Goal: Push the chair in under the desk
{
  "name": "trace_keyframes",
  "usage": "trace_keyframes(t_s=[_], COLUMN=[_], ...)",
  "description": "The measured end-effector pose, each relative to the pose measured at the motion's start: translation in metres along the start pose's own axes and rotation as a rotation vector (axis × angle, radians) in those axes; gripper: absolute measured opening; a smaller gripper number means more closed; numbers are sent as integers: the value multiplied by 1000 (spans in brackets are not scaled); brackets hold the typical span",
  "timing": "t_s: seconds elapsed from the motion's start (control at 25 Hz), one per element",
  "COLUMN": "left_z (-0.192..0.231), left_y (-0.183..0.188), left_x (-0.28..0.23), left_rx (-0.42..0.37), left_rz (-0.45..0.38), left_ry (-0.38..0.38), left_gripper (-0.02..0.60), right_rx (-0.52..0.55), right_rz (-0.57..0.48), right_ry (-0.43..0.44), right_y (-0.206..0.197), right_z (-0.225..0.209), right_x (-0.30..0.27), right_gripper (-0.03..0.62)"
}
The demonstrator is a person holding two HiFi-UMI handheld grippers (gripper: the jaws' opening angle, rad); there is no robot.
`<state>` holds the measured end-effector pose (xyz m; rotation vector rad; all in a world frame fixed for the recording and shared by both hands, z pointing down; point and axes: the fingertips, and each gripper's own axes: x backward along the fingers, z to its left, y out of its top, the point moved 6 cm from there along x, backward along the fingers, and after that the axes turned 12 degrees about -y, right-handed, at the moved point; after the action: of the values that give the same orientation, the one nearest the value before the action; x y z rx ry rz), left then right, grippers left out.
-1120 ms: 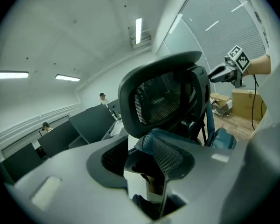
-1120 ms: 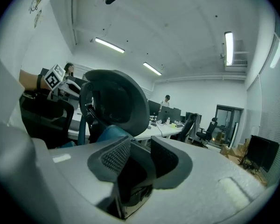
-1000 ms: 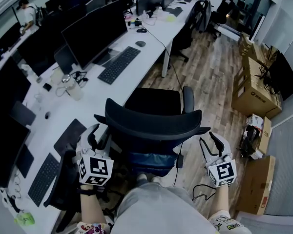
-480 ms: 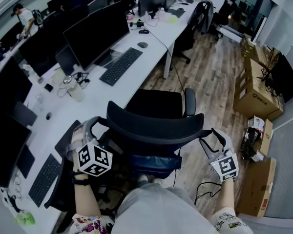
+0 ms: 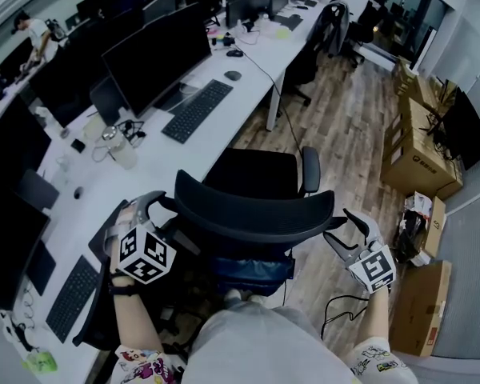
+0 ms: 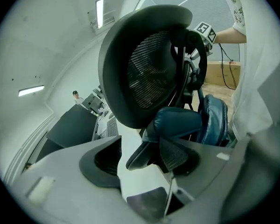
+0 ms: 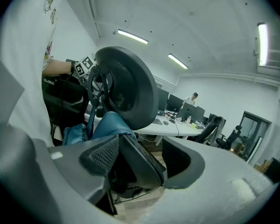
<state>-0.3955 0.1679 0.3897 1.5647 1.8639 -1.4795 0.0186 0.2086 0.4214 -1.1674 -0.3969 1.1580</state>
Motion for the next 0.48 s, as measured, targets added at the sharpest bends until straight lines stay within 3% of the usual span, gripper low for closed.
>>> trace_keyframes(t_s=[0.04,0.12,0.32,0.48], left_z=[0,1,-4,-6], left_y=[0,-3,-11,-15], left_x=[0,0,-15,-31], left_rx=[0,-7,-73,-115], left_rz=[1,10,88,121], left_ry=[-13,-44,-94,-90], left_gripper=[261,327,325,301], right_rx=[-3,-8,-12,13], right_rz=[-2,-3,35,61], right_ry=[9,22,61,69], right_y=[0,2,-1,-5], right_z=[0,0,0,6], right_x=[-1,-2,-4,-9], right_gripper=[293,293,293,293])
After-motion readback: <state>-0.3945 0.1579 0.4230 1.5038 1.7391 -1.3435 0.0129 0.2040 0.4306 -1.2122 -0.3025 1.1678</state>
